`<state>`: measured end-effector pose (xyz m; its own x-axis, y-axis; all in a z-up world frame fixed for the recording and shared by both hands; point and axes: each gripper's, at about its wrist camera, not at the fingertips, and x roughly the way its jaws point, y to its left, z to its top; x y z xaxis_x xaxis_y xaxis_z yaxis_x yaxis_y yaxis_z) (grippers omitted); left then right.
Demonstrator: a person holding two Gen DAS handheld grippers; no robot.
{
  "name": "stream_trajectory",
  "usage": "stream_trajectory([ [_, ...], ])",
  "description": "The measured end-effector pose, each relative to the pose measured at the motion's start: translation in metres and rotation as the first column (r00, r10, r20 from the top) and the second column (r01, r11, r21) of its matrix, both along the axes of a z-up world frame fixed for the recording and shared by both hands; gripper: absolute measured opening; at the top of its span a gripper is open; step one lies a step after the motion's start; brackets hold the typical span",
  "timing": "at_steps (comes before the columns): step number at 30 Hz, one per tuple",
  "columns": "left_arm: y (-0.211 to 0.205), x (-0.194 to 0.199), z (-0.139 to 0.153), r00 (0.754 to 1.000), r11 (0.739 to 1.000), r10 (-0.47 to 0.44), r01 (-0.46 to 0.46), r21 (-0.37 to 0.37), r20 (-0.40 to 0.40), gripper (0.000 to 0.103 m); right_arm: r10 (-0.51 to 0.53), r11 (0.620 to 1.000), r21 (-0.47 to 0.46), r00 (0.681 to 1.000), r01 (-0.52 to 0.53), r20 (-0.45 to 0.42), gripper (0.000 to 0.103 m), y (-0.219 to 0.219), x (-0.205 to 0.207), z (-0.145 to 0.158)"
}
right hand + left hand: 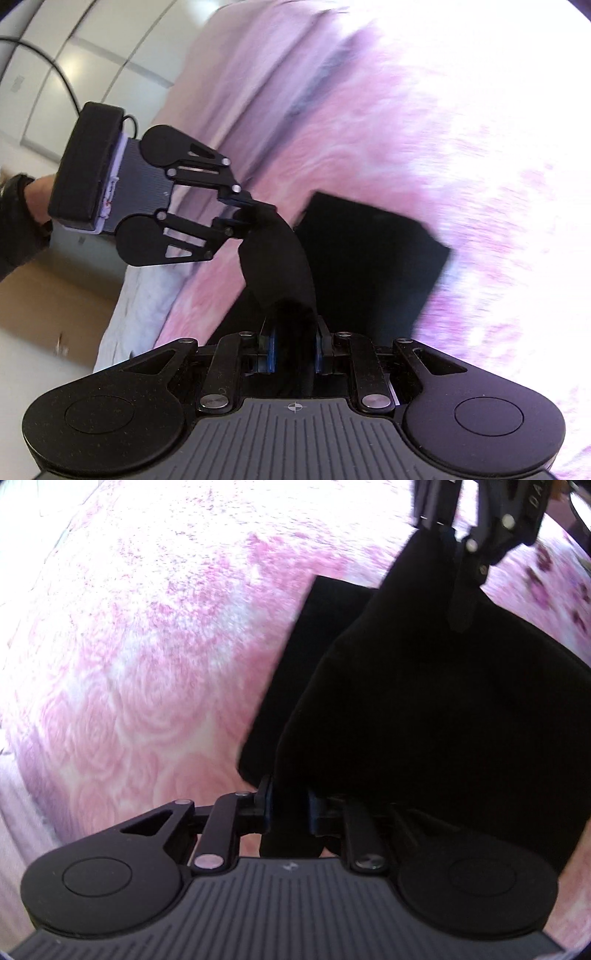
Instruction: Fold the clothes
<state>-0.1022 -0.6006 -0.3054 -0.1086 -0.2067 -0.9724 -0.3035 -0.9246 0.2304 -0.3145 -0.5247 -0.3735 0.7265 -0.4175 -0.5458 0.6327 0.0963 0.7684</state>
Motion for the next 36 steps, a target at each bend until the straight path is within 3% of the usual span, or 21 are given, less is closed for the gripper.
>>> stream_trajectory([
  [3, -0.014, 0.001, -0.009, 0.995, 0.995, 0.095, -0.095, -0.012, -0.027, 0.045, -0.094, 0.994, 0.064, 0.995, 0.092, 0.021, 0.025, 0.000, -0.011, -0.012],
  [4, -0.019, 0.006, -0.006, 0.990, 0.991, 0.135, -0.135, -0.003, -0.044, 0.046, -0.125, 0.990, 0.076, 0.992, 0.123, 0.026, 0.033, 0.000, -0.017, -0.013],
  [6, -0.032, 0.014, 0.001, 0.973, 0.976, 0.218, -0.218, 0.012, -0.080, 0.047, -0.163, 0.985, 0.068, 0.986, 0.161, 0.026, 0.037, 0.002, -0.023, -0.008],
  [8, -0.047, 0.023, 0.014, 0.941, 0.949, 0.316, -0.316, 0.020, -0.122, 0.045, -0.182, 0.982, 0.058, 0.983, 0.181, 0.023, 0.048, 0.001, -0.026, -0.003],
  [10, -0.054, 0.044, 0.025, 0.878, 0.894, 0.447, -0.442, 0.071, -0.172, 0.045, -0.202, 0.979, 0.048, 0.979, 0.201, 0.019, 0.049, 0.000, -0.028, 0.003],
  [13, -0.058, 0.068, 0.025, 0.746, 0.773, 0.633, -0.595, 0.219, -0.207, 0.045, -0.209, 0.977, 0.037, 0.978, 0.209, -0.008, 0.049, -0.006, -0.024, 0.007],
  [15, -0.054, 0.073, 0.019, 0.704, 0.733, 0.679, -0.633, 0.251, -0.209, 0.045, -0.201, 0.978, 0.049, 0.978, 0.203, -0.047, 0.018, -0.019, -0.021, 0.009],
  [16, -0.050, 0.075, 0.016, 0.692, 0.723, 0.690, -0.642, 0.256, -0.212, 0.045, -0.196, 0.978, 0.058, 0.978, 0.200, -0.067, 0.010, -0.026, -0.021, 0.010],
  [19, -0.042, 0.075, 0.016, 0.670, 0.705, 0.709, -0.656, 0.270, -0.220, 0.045, -0.175, 0.983, 0.042, 0.978, 0.181, -0.114, 0.009, -0.040, -0.021, 0.015],
  [26, -0.032, 0.069, 0.005, 0.668, 0.702, 0.712, -0.675, 0.228, -0.215, 0.044, -0.176, 0.979, 0.083, 0.980, 0.184, -0.093, 0.009, -0.060, -0.035, -0.014],
  [29, -0.029, 0.073, 0.014, 0.652, 0.697, 0.717, -0.682, 0.224, -0.248, 0.043, -0.217, 0.970, 0.091, 0.970, 0.227, -0.107, 0.022, -0.051, -0.040, -0.009],
  [31, -0.025, 0.077, 0.023, 0.634, 0.694, 0.719, -0.677, 0.246, -0.283, 0.041, -0.252, 0.963, 0.058, 0.955, 0.264, -0.154, 0.022, -0.037, -0.045, 0.008],
  [34, -0.016, 0.078, 0.028, 0.612, 0.688, 0.726, -0.658, 0.307, -0.315, 0.040, -0.234, 0.972, -0.079, 0.953, 0.223, -0.192, 0.022, -0.020, -0.034, 0.043],
  [36, -0.013, 0.070, 0.014, 0.632, 0.696, 0.718, -0.656, 0.292, -0.292, 0.040, -0.168, 0.978, -0.152, 0.971, 0.143, -0.168, 0.022, -0.015, -0.016, 0.055],
])
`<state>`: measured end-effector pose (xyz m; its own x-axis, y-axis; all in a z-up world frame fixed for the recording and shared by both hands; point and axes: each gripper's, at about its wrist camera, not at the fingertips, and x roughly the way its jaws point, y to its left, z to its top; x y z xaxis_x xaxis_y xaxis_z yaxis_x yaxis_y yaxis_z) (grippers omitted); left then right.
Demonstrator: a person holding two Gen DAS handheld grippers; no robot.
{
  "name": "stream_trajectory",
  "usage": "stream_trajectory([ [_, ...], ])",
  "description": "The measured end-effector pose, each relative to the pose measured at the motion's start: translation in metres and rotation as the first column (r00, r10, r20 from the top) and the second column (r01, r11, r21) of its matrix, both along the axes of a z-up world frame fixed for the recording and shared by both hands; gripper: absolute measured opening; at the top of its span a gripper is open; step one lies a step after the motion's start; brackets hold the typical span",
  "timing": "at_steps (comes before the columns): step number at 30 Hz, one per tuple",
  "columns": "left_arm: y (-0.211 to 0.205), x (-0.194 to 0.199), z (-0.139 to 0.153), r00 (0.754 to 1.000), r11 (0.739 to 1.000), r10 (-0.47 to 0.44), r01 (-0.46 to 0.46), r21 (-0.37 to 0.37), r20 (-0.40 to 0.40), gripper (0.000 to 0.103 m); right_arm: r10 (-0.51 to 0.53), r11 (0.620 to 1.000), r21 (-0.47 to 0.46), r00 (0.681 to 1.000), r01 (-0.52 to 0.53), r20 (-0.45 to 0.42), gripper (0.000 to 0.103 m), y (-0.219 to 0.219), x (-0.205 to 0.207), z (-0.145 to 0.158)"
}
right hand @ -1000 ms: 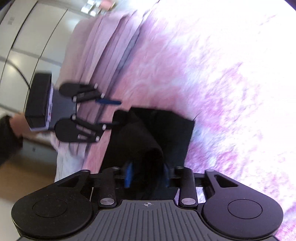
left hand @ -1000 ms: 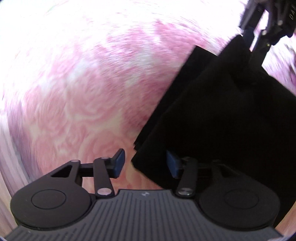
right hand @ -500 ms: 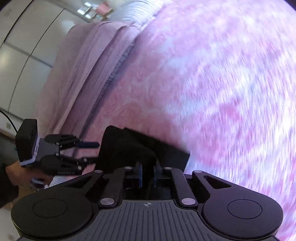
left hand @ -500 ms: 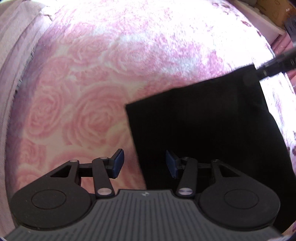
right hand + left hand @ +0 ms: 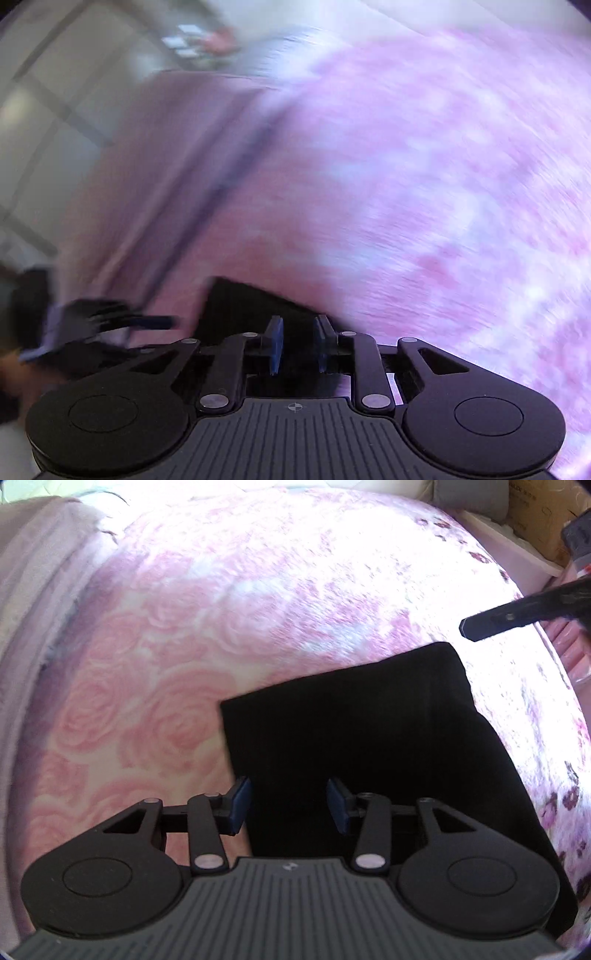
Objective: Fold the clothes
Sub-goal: 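Hold the folded trousers with the right gripper and lower them onto the bedspread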
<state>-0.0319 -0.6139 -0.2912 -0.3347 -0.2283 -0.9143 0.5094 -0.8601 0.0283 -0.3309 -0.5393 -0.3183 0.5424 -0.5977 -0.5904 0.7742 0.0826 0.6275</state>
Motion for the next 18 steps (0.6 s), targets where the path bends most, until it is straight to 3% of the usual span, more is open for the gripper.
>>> stream_trajectory([
  [3, -0.001, -0.013, -0.028, 0.998, 1.000, -0.017, 0.016, 0.006, 0.057, 0.044, 0.128, 0.992, -0.004, 0.992, -0.128, -0.006, 0.022, -0.009, 0.027, -0.016],
  [5, -0.004, -0.018, -0.042, 0.997, 1.000, -0.009, 0.008, 0.008, 0.072, 0.049, 0.144, 0.989, 0.046, 0.988, -0.142, -0.047, 0.022, -0.017, 0.033, -0.038],
  [7, -0.003, -0.016, -0.038, 0.997, 1.000, 0.002, -0.002, -0.002, 0.073, 0.049, 0.124, 0.989, 0.080, 0.991, -0.120, -0.043, 0.022, -0.018, 0.027, -0.049],
  [9, -0.002, -0.013, -0.030, 0.997, 1.000, 0.014, -0.013, -0.014, 0.071, 0.043, 0.150, 0.988, 0.052, 0.988, -0.148, -0.033, 0.022, 0.001, 0.027, -0.033],
  [12, 0.009, 0.010, -0.013, 0.997, 0.999, 0.037, -0.035, -0.036, 0.074, 0.043, 0.230, 0.973, 0.009, 0.973, -0.230, -0.013, 0.022, 0.036, 0.035, -0.005],
  [15, 0.029, 0.041, 0.002, 0.993, 0.996, 0.090, -0.088, -0.035, 0.073, 0.043, 0.454, 0.891, -0.010, 0.889, -0.454, 0.064, 0.022, 0.086, 0.073, 0.011],
  [18, 0.057, 0.067, 0.004, 0.990, 0.994, 0.114, -0.113, -0.015, 0.083, 0.043, 0.609, 0.793, -0.040, 0.793, -0.608, 0.005, 0.022, 0.120, 0.123, -0.002],
])
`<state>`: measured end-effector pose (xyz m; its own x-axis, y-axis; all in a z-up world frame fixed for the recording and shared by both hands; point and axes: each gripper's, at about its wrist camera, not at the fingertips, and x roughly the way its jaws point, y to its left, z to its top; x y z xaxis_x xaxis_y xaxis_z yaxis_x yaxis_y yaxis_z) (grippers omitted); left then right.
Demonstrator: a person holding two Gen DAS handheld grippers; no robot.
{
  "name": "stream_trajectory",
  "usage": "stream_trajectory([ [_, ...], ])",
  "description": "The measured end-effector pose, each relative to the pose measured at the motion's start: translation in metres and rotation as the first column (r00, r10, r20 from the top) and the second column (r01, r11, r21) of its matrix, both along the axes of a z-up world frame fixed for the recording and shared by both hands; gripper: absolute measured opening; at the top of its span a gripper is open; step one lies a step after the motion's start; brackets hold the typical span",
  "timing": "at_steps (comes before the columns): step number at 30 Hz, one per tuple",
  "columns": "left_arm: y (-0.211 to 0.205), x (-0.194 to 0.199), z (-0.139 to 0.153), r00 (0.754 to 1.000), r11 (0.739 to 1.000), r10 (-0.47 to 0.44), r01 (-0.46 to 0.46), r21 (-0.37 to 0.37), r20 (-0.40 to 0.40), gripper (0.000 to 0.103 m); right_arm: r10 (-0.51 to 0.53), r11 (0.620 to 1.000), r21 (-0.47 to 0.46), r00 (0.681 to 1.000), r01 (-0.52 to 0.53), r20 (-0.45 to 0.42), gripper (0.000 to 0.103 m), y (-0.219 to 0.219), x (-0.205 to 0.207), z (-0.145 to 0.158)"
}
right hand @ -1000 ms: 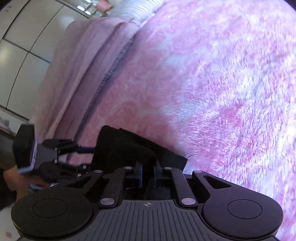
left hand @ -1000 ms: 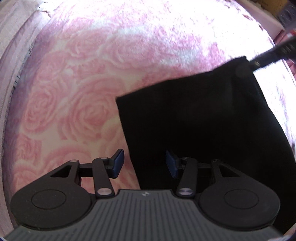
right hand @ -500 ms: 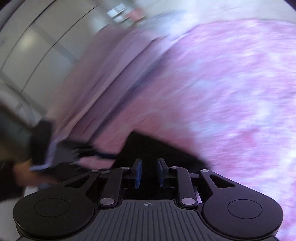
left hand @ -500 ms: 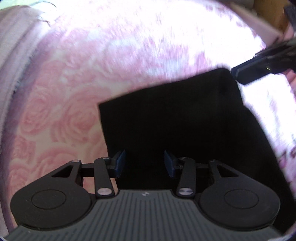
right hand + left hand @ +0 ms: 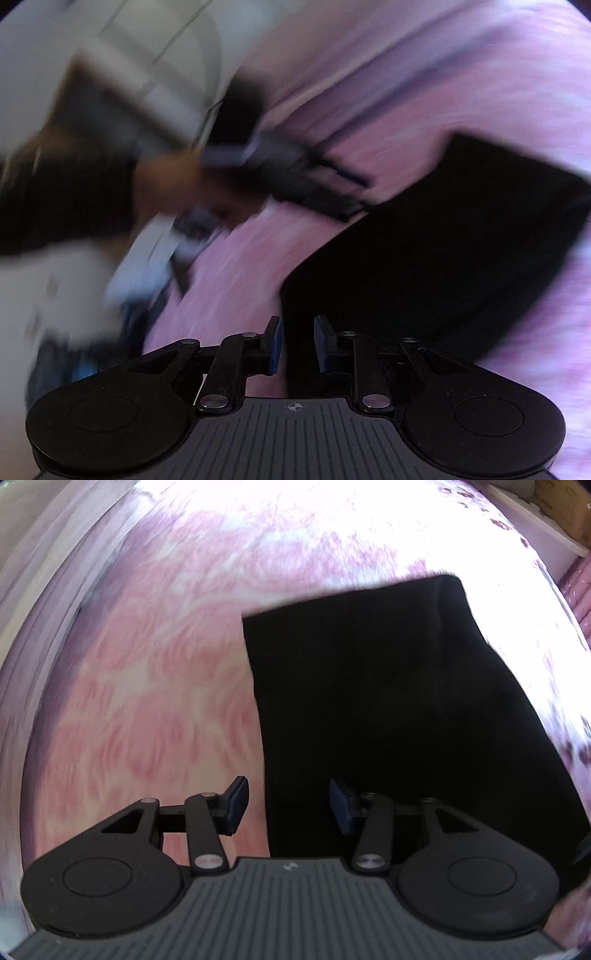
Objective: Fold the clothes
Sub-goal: 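Hold the folded trousers with the right gripper and lower them onto the bedspread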
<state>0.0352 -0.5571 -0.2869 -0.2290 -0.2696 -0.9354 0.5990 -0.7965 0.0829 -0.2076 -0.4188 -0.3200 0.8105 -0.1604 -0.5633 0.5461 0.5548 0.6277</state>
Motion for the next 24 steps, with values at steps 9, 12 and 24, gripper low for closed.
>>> stream_trajectory([
  [9, 0.063, 0.028, -0.051, 0.987, 0.989, -0.145, 0.147, -0.013, 0.070, 0.048, -0.004, 1.000, -0.011, 0.909, -0.001, -0.416, 0.029, 0.063, -0.022, -0.054],
  [12, 0.072, 0.032, -0.042, 0.986, 0.987, -0.140, 0.146, -0.061, 0.089, 0.047, -0.104, 0.988, 0.061, 0.894, 0.145, -0.435, 0.050, 0.074, -0.042, -0.051],
  [24, 0.177, 0.121, -0.022, 0.961, 0.949, -0.219, 0.251, -0.191, 0.171, 0.050, -0.527, 0.787, 0.267, 0.831, 0.557, -0.178, 0.075, 0.116, -0.022, -0.070],
])
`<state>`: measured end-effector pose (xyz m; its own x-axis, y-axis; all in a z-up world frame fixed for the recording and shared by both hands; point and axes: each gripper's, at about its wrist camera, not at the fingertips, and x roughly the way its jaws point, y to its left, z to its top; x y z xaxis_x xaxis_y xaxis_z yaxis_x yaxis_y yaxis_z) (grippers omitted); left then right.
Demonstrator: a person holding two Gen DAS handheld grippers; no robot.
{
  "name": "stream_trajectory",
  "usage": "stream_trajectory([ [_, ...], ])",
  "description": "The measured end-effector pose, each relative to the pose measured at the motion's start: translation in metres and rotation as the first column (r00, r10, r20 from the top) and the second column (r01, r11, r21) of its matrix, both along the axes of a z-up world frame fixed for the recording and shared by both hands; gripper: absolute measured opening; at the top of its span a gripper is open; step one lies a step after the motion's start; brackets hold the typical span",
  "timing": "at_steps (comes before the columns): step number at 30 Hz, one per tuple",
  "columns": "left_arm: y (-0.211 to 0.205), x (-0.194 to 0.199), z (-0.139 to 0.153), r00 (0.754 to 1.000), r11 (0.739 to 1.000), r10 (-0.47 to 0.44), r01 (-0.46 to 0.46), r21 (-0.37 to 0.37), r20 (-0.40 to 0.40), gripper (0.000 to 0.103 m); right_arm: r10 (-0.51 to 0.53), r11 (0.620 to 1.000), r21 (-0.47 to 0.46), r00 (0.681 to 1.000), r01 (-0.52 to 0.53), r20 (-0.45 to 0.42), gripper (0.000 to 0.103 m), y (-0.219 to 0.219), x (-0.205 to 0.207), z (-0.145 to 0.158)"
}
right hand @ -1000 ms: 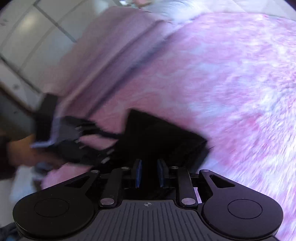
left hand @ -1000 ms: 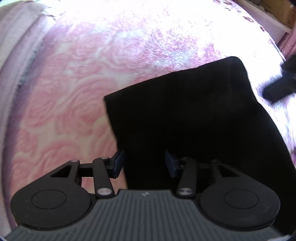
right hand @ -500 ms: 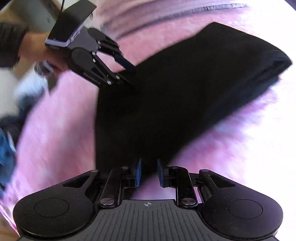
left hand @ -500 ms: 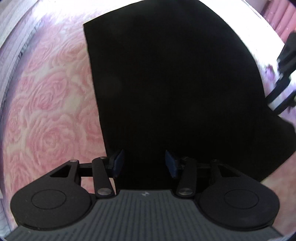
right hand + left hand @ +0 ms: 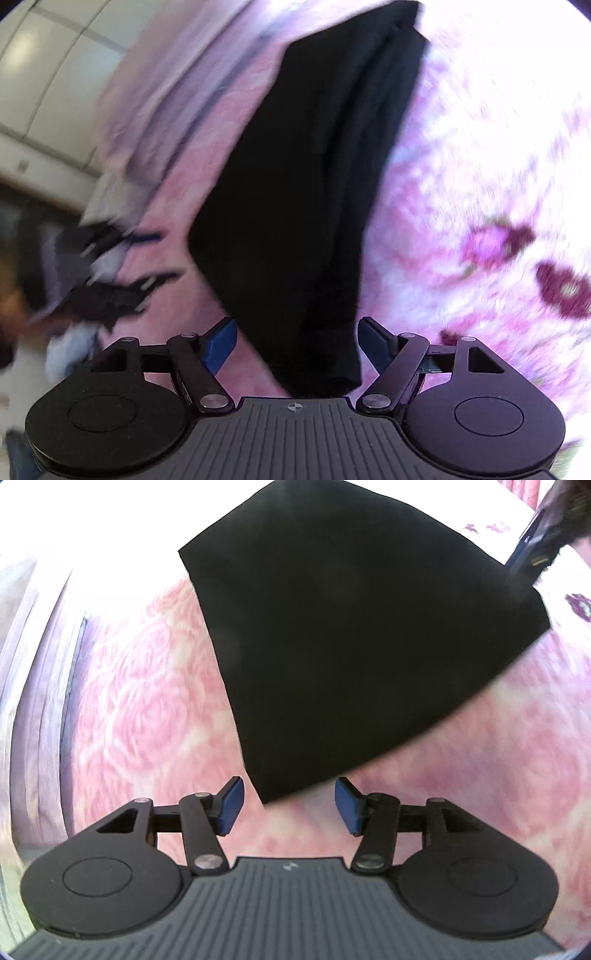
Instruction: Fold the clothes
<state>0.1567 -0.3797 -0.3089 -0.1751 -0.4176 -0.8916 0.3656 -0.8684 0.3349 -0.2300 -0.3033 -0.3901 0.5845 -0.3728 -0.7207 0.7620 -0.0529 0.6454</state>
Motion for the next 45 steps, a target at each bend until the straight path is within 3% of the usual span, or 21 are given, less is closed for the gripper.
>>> stream_trajectory([
  [3, 0.019, 0.010, -0.005, 0.999, 1.000, 0.025, -0.025, 0.012, -0.025, 0.050, -0.081, 0.996, 0.036, 0.996, 0.080, 0.028, 0.073, -0.002, 0.004, -0.016],
  [5, 0.031, 0.013, -0.008, 0.999, 0.999, 0.034, -0.033, 0.021, -0.037, 0.050, -0.077, 0.996, 0.053, 0.997, 0.075, 0.030, 0.026, -0.007, 0.001, -0.017],
  [8, 0.046, 0.011, -0.008, 0.998, 0.999, 0.035, -0.034, 0.030, -0.053, 0.050, -0.047, 0.994, 0.098, 0.997, 0.040, 0.067, 0.016, -0.018, -0.018, -0.012],
  [14, 0.072, -0.012, 0.016, 0.991, 0.999, 0.048, -0.044, 0.029, -0.122, 0.050, 0.175, 0.978, 0.121, 0.983, -0.167, -0.057, 0.014, -0.062, -0.111, 0.057],
  [18, 0.085, -0.043, 0.027, 0.988, 0.999, 0.033, -0.028, 0.033, -0.153, 0.050, 0.340, 0.937, 0.169, 0.905, -0.305, -0.254, 0.014, -0.104, -0.205, 0.097],
  [20, 0.088, -0.065, 0.031, 0.988, 0.999, 0.021, -0.017, 0.030, -0.154, 0.050, 0.348, 0.937, 0.165, 0.865, -0.308, -0.361, 0.014, -0.132, -0.250, 0.111],
  [23, 0.090, -0.102, 0.029, 0.989, 1.000, 0.015, -0.012, 0.023, -0.145, 0.050, 0.313, 0.950, 0.132, 0.844, -0.284, -0.436, 0.014, -0.164, -0.297, 0.113],
  [27, 0.082, -0.146, 0.028, 0.994, 0.999, -0.006, 0.002, -0.044, -0.108, 0.050, 0.234, 0.968, 0.034, 0.847, -0.248, -0.478, 0.015, -0.162, -0.313, 0.113],
  [28, 0.077, -0.155, 0.027, 0.996, 0.997, -0.021, 0.014, -0.071, -0.090, 0.050, 0.208, 0.972, 0.004, 0.851, -0.235, -0.482, 0.024, -0.159, -0.304, 0.111],
  [29, 0.072, -0.163, 0.025, 0.997, 0.994, -0.044, 0.037, -0.101, -0.064, 0.050, 0.174, 0.977, -0.028, 0.861, -0.212, -0.478, 0.045, -0.151, -0.297, 0.111],
  [31, 0.059, -0.177, 0.021, 0.995, 0.984, -0.095, 0.091, -0.152, -0.019, 0.051, 0.101, 0.986, -0.076, 0.893, -0.149, -0.438, 0.069, -0.125, -0.297, 0.110],
  [32, 0.052, -0.183, 0.019, 0.993, 0.977, -0.119, 0.117, -0.177, 0.002, 0.051, 0.066, 0.991, -0.085, 0.917, -0.108, -0.393, 0.069, -0.109, -0.299, 0.108],
  [35, 0.029, -0.195, 0.015, 0.989, 0.965, -0.149, 0.150, -0.215, 0.019, 0.055, -0.038, 0.997, -0.068, 0.969, 0.022, -0.242, 0.069, -0.067, -0.300, 0.089],
  [37, 0.010, -0.199, 0.015, 0.991, 0.969, -0.133, 0.130, -0.210, -0.001, 0.058, -0.117, 0.993, -0.035, 0.983, 0.113, -0.144, 0.069, -0.047, -0.297, 0.069],
  [41, -0.020, -0.207, 0.009, 0.995, 0.980, -0.099, 0.099, -0.174, 0.012, 0.060, -0.284, 0.958, -0.044, 0.959, 0.283, -0.007, 0.069, -0.046, -0.295, 0.034],
  [43, -0.030, -0.208, -0.003, 0.992, 0.984, -0.107, 0.115, -0.135, 0.066, 0.061, -0.353, 0.934, -0.041, 0.935, 0.354, 0.043, 0.069, -0.056, -0.295, 0.019],
  [44, -0.032, -0.208, -0.009, 0.988, 0.984, -0.122, 0.134, -0.119, 0.098, 0.061, -0.385, 0.922, -0.030, 0.921, 0.387, 0.058, 0.047, -0.062, -0.297, 0.014],
  [45, -0.032, -0.206, -0.016, 0.982, 0.982, -0.142, 0.155, -0.103, 0.126, 0.061, -0.400, 0.916, -0.008, 0.914, 0.402, 0.061, 0.038, -0.070, -0.299, 0.011],
])
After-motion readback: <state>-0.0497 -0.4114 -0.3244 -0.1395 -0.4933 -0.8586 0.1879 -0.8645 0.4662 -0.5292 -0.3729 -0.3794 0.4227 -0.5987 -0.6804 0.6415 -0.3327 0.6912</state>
